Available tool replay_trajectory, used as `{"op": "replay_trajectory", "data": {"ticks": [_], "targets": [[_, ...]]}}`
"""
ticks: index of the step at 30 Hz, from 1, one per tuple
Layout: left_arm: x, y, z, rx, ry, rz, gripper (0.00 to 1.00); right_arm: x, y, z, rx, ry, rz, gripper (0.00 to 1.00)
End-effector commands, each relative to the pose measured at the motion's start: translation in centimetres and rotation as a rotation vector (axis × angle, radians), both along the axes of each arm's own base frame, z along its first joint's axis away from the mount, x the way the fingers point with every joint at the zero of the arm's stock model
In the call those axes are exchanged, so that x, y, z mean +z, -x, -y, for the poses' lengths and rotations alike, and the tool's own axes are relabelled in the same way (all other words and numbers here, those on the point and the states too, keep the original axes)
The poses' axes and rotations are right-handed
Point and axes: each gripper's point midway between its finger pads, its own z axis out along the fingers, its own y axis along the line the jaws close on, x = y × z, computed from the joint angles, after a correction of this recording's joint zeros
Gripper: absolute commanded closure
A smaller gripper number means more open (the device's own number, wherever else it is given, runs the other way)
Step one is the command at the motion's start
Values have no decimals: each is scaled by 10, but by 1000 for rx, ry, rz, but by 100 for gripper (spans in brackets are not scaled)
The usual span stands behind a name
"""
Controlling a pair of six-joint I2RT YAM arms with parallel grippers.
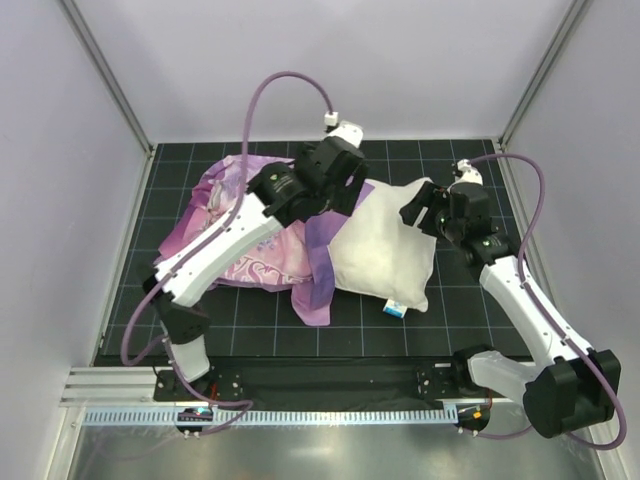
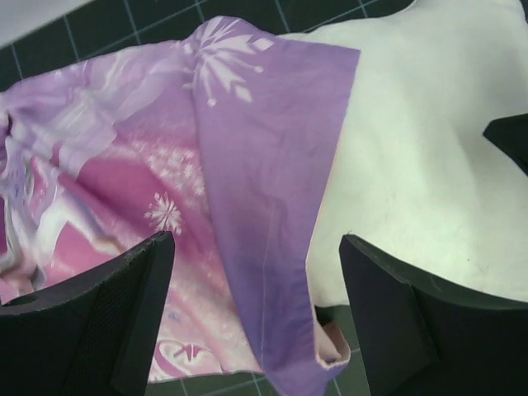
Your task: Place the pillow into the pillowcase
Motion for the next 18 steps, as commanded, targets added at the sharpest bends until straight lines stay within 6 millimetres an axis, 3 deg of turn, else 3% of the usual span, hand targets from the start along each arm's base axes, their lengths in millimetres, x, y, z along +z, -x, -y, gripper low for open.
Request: {"op": "replay_trajectory", "data": {"ticks": [1,5,9,18], "targets": [[-25,0,18,-111,-160,-56,16,24,-8,-8,60,-7,55,25],[-68,-8,39,-151,-249,-152,27,26,-10,-8,68,-3,57,25],[-93,-16,43,-138,-294,-187,34,25,-11,-7,65,-3,57,25],[-120,-53,13,15,-329,-218,58,19,-14,-8,67,-24,55,26]]}}
